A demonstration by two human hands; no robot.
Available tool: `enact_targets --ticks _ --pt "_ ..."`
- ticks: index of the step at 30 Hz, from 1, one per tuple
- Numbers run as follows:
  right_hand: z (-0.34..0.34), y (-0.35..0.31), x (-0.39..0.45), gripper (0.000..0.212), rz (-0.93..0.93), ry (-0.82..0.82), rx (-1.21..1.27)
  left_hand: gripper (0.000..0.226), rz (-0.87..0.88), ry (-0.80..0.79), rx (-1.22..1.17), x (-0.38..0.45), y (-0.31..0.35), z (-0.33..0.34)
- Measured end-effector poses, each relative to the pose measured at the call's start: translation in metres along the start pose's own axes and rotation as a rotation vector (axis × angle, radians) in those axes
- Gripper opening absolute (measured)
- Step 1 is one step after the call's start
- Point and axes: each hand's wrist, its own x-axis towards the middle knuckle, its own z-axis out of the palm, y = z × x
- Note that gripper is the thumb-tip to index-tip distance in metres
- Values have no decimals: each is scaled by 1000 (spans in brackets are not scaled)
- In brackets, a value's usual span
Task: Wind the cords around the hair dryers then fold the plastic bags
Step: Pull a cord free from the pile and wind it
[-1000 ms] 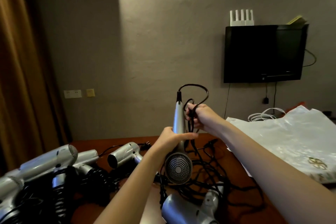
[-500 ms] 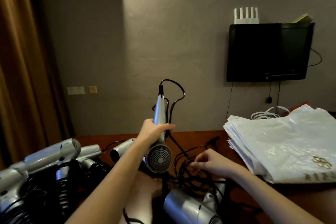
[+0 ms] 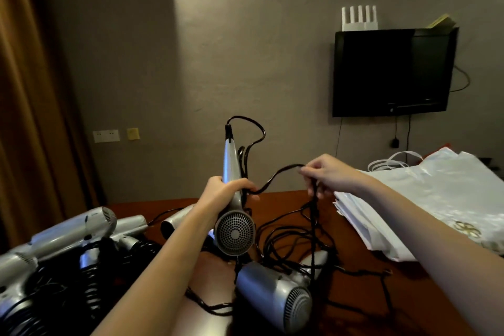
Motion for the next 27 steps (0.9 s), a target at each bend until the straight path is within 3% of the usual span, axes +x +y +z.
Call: enact_targets --ticks 4,8,11,13,15,18,20,22,25,27 --pt "-3 -24 4 34 -90 61 189 25 -45 -56 17 0 2 19" --pt "15 -38 16 34 -149 115 343 76 -33 -103 98 4 3 40" --pt "30 -34 23 26 -136 252 553 58 -55 -138 46 6 1 45" --pt "40 -22 21 9 -78 282 710 44 -49 -89 72 4 0 45" --pt "58 -2 12 6 13 225 691 37 -33 -56 79 5 -4 42" --pt "93 26 -10 28 154 27 760 32 -39 -8 46 5 -9 37" --pt "107 40 -18 25 163 -41 733 24 -21 -5 26 3 -9 34" --pt "113 50 -20 10 98 -23 630 20 -7 12 27 1 -6 29" --pt "120 62 -24 30 -27 172 470 45 8 63 5 2 3 20" --pt "122 64 -33 27 -52 208 411 57 38 96 -29 -1 10 15"
